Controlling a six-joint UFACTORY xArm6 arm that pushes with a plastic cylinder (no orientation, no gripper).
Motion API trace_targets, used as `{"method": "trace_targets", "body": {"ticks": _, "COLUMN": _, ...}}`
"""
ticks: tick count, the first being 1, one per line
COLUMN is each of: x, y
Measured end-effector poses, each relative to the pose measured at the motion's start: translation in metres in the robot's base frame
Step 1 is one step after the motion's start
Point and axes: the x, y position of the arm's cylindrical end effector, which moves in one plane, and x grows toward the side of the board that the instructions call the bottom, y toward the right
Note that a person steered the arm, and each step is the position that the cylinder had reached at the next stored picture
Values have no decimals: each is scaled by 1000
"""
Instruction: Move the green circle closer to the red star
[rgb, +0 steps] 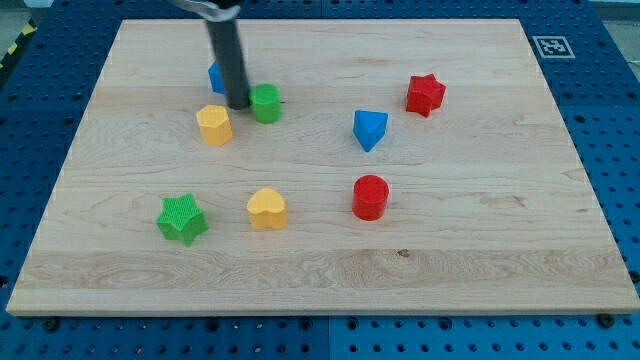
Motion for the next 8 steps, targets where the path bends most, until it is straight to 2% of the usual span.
{"method": "trace_targets", "body": {"ticks": 2, "x": 18, "y": 50}}
{"method": "trace_targets", "body": {"ticks": 3, "x": 41, "y": 50}}
{"method": "trace_targets", "body": {"ticks": 4, "x": 42, "y": 50}}
{"method": "trace_targets", "body": {"ticks": 6, "x": 17, "y": 61}}
{"method": "trace_targets", "body": {"ticks": 8, "x": 29, "y": 115}}
